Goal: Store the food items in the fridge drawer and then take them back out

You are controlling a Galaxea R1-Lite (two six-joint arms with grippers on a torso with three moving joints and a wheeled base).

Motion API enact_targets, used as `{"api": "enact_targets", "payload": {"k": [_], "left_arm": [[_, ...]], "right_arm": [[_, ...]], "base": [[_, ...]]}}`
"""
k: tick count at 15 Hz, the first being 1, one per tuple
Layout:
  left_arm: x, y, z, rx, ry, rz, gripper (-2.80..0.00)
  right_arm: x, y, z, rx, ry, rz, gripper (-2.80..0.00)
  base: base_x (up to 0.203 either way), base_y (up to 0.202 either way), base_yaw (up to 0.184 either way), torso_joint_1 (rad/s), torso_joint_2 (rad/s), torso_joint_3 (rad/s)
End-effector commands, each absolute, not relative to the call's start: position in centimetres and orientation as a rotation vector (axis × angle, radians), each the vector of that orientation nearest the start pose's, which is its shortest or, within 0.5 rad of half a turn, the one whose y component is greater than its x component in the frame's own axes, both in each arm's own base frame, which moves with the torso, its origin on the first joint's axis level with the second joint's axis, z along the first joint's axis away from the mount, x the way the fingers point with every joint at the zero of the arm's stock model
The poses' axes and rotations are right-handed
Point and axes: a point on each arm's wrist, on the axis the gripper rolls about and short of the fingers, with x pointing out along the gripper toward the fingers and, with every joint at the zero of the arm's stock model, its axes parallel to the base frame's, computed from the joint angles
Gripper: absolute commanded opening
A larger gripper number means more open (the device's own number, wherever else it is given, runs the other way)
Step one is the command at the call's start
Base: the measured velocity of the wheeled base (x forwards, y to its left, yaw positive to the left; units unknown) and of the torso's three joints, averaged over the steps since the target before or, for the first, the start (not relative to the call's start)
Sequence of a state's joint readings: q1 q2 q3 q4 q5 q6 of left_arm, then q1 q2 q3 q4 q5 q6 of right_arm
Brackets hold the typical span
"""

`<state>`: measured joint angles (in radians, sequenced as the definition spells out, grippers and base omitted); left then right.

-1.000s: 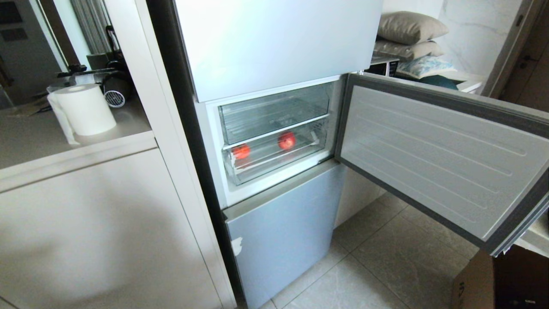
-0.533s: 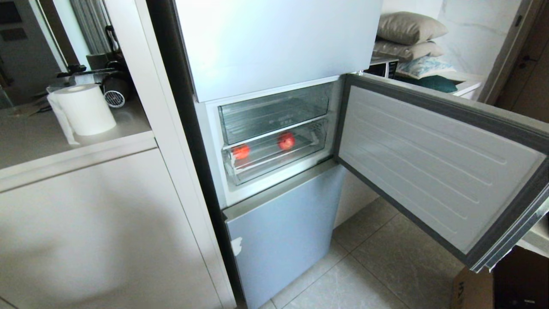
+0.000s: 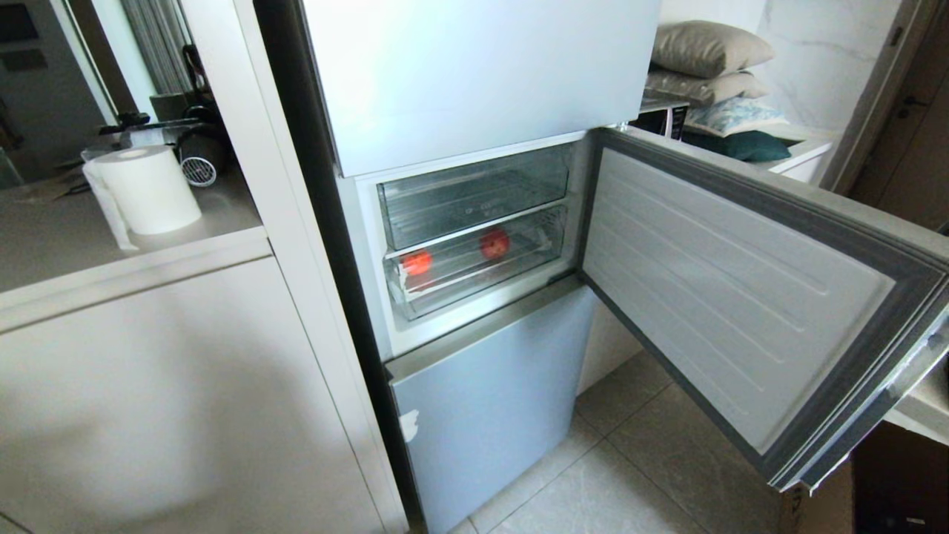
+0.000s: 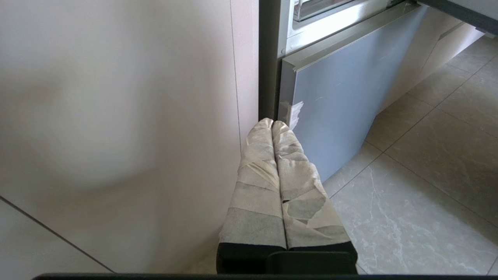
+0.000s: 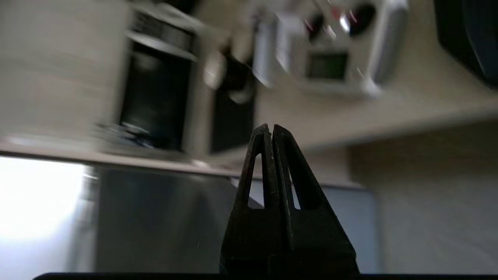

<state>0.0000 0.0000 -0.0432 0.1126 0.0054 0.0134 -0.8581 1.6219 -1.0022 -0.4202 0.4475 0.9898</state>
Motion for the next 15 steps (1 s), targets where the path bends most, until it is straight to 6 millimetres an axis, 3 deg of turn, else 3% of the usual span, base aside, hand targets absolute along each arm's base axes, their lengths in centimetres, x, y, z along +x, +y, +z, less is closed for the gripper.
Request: {"api": "enact_targets", "payload": {"k": [1, 6, 15], "left_arm": [[-2.6, 0.0, 7.6, 0.014, 0.071, 0.006, -2.8], [-2.6, 0.0, 7.6, 0.014, 0.071, 0.006, -2.8], [-2.6, 0.0, 7.6, 0.014, 0.071, 0.006, -2.8]], "right_arm": [[23.2, -19.0, 21.2, 1.073, 0.087, -0.463, -2.8], [26.1, -12.4, 19.3, 1.059, 0.262, -0.308, -2.8], [30.3, 3.4, 19.5, 0.897, 0.413, -0.031, -2.8]], "base": [[0.0, 0.0, 0.0, 0.0, 0.0, 0.0], [0.0, 0.0, 0.0, 0.0, 0.0, 0.0], [0.0, 0.0, 0.0, 0.0, 0.0, 0.0]]}}
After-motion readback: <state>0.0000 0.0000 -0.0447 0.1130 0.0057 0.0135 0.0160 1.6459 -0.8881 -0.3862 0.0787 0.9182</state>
